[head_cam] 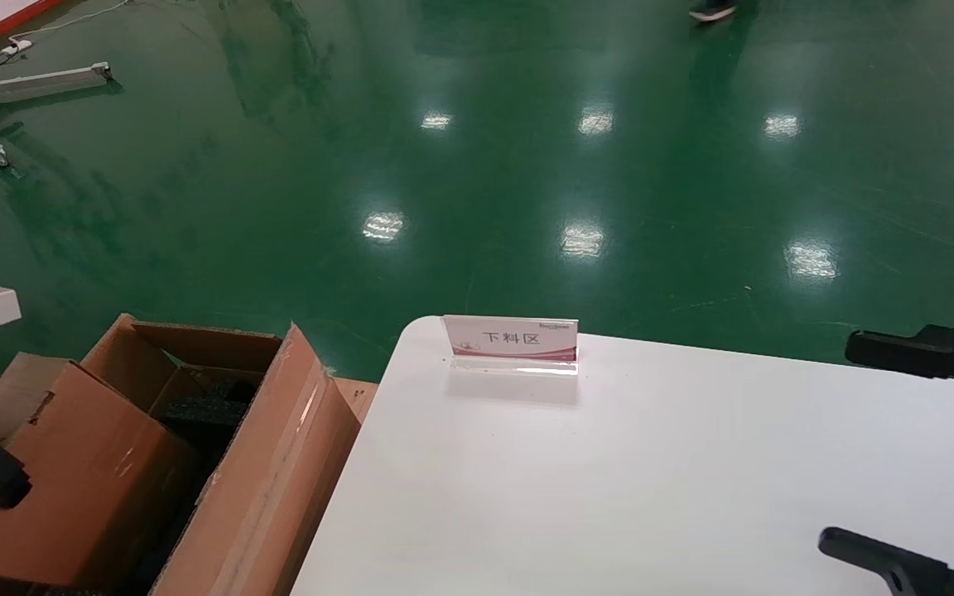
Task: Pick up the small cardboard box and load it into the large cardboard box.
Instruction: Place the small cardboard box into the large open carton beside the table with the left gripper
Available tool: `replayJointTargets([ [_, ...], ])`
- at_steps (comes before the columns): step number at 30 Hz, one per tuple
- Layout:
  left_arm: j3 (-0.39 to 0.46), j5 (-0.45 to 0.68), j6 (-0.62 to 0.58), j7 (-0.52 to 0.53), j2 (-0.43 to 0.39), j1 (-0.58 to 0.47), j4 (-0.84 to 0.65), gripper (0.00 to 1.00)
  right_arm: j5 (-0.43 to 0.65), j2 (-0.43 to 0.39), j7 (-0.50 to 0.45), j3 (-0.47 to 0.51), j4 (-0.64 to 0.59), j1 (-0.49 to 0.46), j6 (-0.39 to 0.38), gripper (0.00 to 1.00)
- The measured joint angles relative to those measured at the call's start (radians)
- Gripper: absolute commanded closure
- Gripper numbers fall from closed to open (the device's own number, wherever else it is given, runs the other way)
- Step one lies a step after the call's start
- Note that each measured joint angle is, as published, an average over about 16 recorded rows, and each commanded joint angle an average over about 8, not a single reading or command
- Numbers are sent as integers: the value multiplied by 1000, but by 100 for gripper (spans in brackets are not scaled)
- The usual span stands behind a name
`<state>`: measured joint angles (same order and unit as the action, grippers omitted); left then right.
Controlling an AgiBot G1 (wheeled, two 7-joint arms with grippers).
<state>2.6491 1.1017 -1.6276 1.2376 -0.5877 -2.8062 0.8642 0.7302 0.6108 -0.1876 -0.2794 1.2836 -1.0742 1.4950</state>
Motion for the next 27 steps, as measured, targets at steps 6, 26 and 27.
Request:
replayJointTargets([
  [6,-16,-26,17,-36,9,64,-59,100,0,0,0,0,0,0,0,0],
  [26,-53,-55,33,-122,-46,246,-279,100,0,0,0,0,0,0,0,0],
  [27,-54,-54,33,-123,-50,255,-290,100,0,0,0,0,0,0,0,0],
])
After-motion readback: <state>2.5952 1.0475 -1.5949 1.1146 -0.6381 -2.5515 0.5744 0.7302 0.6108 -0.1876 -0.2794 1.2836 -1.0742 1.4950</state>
